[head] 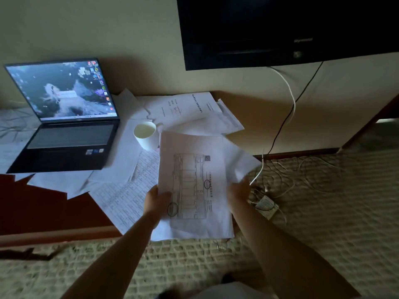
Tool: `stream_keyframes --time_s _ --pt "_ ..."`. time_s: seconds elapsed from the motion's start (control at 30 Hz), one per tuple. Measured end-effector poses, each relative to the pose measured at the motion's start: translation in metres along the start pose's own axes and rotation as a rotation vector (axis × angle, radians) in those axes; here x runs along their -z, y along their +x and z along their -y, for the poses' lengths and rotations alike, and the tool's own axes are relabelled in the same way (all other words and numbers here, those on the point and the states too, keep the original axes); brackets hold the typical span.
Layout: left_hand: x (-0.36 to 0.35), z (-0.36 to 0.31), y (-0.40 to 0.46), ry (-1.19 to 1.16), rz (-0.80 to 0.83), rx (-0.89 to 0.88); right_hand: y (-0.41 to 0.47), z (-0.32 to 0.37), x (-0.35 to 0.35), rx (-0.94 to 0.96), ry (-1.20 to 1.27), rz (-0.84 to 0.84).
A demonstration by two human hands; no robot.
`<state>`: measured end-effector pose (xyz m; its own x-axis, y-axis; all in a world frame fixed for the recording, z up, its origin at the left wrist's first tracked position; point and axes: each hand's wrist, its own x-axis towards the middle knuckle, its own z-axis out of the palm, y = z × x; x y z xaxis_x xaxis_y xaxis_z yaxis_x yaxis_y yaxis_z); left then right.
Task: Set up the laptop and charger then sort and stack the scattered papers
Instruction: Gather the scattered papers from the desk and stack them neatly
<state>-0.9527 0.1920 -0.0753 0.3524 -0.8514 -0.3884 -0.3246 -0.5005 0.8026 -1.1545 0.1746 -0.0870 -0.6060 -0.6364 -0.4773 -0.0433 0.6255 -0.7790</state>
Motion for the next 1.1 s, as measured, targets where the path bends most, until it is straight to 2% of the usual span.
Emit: stream_keyframes --time_s 0.07,0.17,0.33,0.47,0.6,0.7,0.77,0.83,0.9,0.97,1.1 --pt "0.0 -0.005 -0.001 -0.015 0.0 -0.029 0.012 -0.007 -0.003 0.085 -0.079 0.055" --pt "-0.004 -0.003 0.004 0.044 0.012 0.012 0.023 -0.008 0.001 0.115 -0.149 0.138" --pt "-0.018 0.021 0.005 0.144 0.085 0.105 0.027 -0.011 0.001 0.097 -0.024 0.204" --pt "-0.025 0.029 -0.003 0.17 0.126 0.125 0.026 -0.014 0.002 0.133 -0.109 0.318" --pt "-0.027 0.027 -0.007 0.356 0.105 0.017 0.022 -0.021 0.001 0.224 -0.203 0.44" --pt "-0.023 0.026 -0.003 0.509 0.012 -0.135 0.019 -0.015 0.0 0.306 -0.223 0.339" --pt "-0.017 0.015 -0.006 0.371 -0.008 -0.135 0.016 -0.005 -0.002 0.325 -0.129 0.295" --pt "-0.009 -0.003 -0.011 -0.055 -0.01 -0.065 0.013 0.01 -0.004 0.326 0.041 0.262" --pt "-0.002 -0.022 -0.017 -0.357 0.004 -0.055 0.006 0.03 -0.001 0.352 0.174 0.245" --pt "0.005 -0.039 -0.022 -0.444 -0.005 -0.124 -0.003 0.056 0.007 0.421 0.239 0.208" --pt "0.016 -0.072 -0.025 -0.501 -0.138 -0.283 -0.021 0.097 0.018 0.566 0.365 0.097"
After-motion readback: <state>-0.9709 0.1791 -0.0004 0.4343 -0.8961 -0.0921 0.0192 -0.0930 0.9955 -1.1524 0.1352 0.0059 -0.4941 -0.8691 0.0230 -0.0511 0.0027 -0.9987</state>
